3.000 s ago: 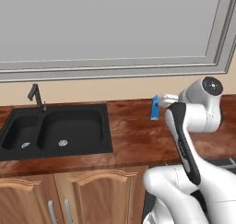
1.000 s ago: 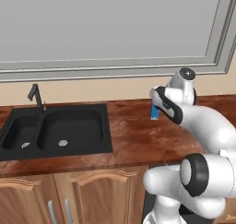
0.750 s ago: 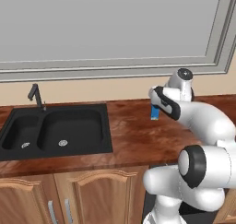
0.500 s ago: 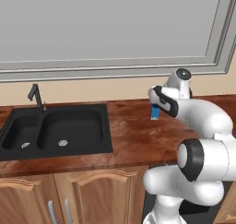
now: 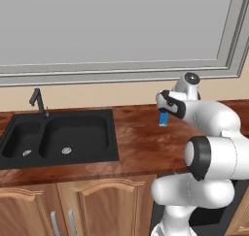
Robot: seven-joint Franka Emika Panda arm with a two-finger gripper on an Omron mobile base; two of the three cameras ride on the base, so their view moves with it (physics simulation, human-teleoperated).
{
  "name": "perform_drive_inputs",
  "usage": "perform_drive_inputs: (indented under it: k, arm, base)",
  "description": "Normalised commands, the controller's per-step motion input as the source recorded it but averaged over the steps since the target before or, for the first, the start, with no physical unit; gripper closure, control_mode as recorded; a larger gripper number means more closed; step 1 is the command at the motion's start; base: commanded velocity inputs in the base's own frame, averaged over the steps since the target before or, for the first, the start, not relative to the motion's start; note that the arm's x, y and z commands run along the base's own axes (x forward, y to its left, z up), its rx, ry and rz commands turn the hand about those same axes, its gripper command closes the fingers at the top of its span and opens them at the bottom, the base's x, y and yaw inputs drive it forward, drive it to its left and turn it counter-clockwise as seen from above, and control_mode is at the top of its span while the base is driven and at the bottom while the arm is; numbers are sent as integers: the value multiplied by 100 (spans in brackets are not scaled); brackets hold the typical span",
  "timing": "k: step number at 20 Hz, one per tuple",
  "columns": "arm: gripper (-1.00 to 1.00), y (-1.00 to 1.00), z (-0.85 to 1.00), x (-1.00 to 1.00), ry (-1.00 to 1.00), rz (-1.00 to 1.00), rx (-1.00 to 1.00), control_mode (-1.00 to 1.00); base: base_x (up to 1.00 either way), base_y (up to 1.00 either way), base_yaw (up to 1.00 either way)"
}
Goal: Gather the eggs and milk located in the vicinity of the sink area and place them right next to the bowl.
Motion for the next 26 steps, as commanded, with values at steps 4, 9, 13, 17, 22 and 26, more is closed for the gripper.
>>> perform_drive_inputs:
  k: [4, 9, 13, 17, 22, 26]
  arm:
    - [-100, -8, -15, 18, 1, 0, 0, -100]
    - [-100, -3, -13, 21, 2, 0, 0, -100]
    - [-100, 0, -14, 23, 2, 0, -1, -100]
    - [-100, 0, -18, 25, 3, 0, -2, -100]
    - [-100, -3, -15, 27, 1, 0, -1, -100]
    - [-100, -6, -8, 28, 0, 0, 0, -100]
  base:
    - [0, 0, 0]
    - [0, 0, 0]
    - [0, 0, 0]
    - [0, 0, 0]
    - [0, 0, 0]
    - [0, 0, 0]
